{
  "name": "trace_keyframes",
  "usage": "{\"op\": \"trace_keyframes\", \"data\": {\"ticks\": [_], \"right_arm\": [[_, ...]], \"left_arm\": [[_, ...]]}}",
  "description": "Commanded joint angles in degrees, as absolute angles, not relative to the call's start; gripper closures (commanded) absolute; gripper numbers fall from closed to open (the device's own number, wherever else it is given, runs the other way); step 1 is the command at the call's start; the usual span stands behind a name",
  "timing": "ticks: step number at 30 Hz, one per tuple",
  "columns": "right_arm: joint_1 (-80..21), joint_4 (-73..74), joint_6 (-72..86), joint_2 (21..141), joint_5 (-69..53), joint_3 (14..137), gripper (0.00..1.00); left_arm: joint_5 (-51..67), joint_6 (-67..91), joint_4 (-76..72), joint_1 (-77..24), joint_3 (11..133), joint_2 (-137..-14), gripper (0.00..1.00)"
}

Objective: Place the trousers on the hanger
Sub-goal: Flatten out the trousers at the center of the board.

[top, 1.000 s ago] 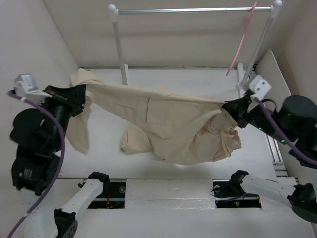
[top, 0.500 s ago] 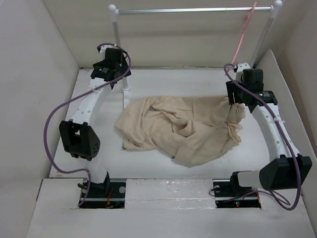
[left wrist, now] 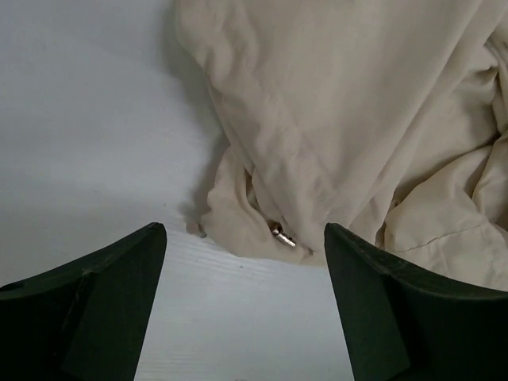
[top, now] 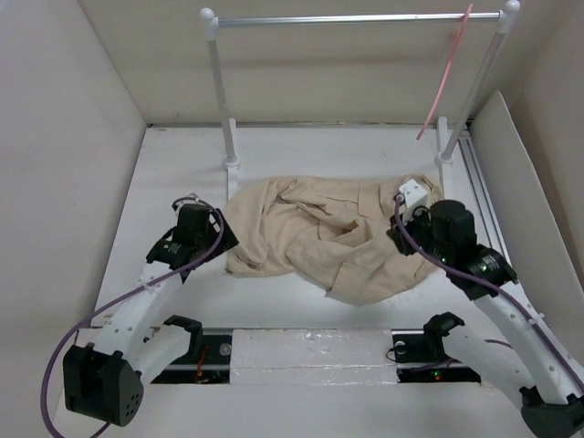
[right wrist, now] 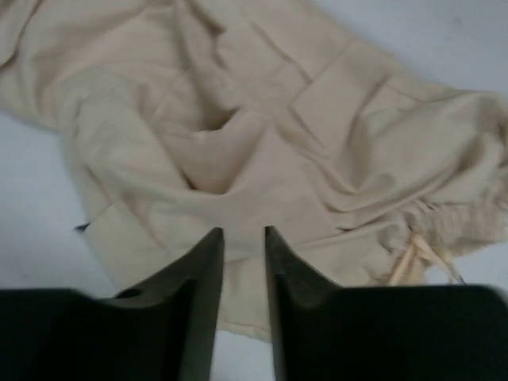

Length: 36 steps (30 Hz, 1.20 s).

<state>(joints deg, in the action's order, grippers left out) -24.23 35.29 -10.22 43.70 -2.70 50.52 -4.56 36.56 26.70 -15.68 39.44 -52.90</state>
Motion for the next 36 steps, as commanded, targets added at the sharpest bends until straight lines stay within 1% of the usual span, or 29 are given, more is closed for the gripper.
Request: {"op": "trace_keyframes", "data": {"ticks": [1,3,4,6,7,12,14,15,16,17,18,21,23,25,27,28,30,31,33,35,36], "right_arm": [[-31.8,36.1,-7.5,42.1,-6.1,46.6,0.62],[-34.9,36.6,-7.0,41.9,-6.3,45.8,0.49],[-36.3,36.7,-6.1,41.8,-5.5,45.2,0.47],[-39.5,37.3,-5.2,41.4,-4.5,44.9,0.45],[-40.4,37.3,-4.3,41.2,-4.2,44.8,0.45],[-45.8,37.3,-1.5,39.8,-4.3,43.1,0.45],[-47.2,37.5,-0.1,39.3,-2.9,42.5,0.46],[-48.4,38.0,1.7,38.7,-2.3,42.2,0.46],[-48.4,38.0,2.6,38.2,-1.6,41.8,0.46],[-49.1,38.0,3.1,37.8,-1.4,41.7,0.47],[-49.1,38.1,3.3,37.4,-1.4,41.4,0.47],[-49.1,39.3,4.0,37.3,-0.4,40.9,0.46],[-49.1,39.9,4.0,37.4,2.8,40.6,0.43],[-49.1,39.6,3.8,38.0,3.5,40.6,0.35],[-49.1,38.8,3.8,38.8,3.1,40.4,0.33],[-48.6,38.5,3.8,39.4,2.6,40.4,0.32],[-48.6,38.0,3.6,41.4,2.3,41.0,0.31],[-48.6,37.9,3.6,42.0,2.1,41.6,0.30],[-48.6,38.5,3.5,43.3,3.1,43.1,0.28],[-48.6,39.1,3.4,44.0,4.7,44.4,0.27],[-48.6,39.7,3.4,44.7,5.0,45.8,0.25]], "left_arm": [[-0.4,42.9,20.0,-16.1,36.7,-51.3,0.23],[-0.4,45.4,17.4,-14.8,35.7,-53.5,0.24],[-0.4,46.2,14.2,-14.8,34.8,-56.7,0.26],[-0.4,48.4,10.8,-14.8,33.9,-60.6,0.28],[-0.5,48.9,8.0,-14.2,33.5,-63.9,0.31],[-1.8,50.5,0.4,-13.6,33.4,-69.6,0.40],[-3.0,50.2,0.8,-13.1,35.6,-74.8,0.47],[-3.9,50.1,1.4,-13.1,36.5,-76.2,0.54],[-4.8,50.1,2.5,-13.1,38.0,-77.9,0.82],[-5.9,50.2,2.8,-13.1,38.5,-77.8,0.98],[-6.1,50.3,3.1,-13.1,39.0,-77.2,1.00],[-6.7,49.4,6.6,-13.1,41.8,-71.3,1.00],[-8.4,47.1,11.8,-13.1,45.0,-65.0,1.00],[-11.9,44.1,17.0,-13.1,49.0,-59.8,1.00],[-14.0,42.5,20.1,-12.3,52.0,-57.8,1.00],[-14.1,41.0,21.3,-9.4,54.6,-57.4,1.00],[-12.7,37.8,22.1,-4.7,57.4,-58.5,1.00],[-11.5,36.9,20.3,1.9,59.4,-60.7,1.00],[-4.8,36.0,16.9,9.9,61.2,-64.9,1.00],[2.5,36.9,11.9,18.9,65.5,-75.1,1.00],[3.9,36.0,10.8,20.1,68.3,-79.1,0.84]]}}
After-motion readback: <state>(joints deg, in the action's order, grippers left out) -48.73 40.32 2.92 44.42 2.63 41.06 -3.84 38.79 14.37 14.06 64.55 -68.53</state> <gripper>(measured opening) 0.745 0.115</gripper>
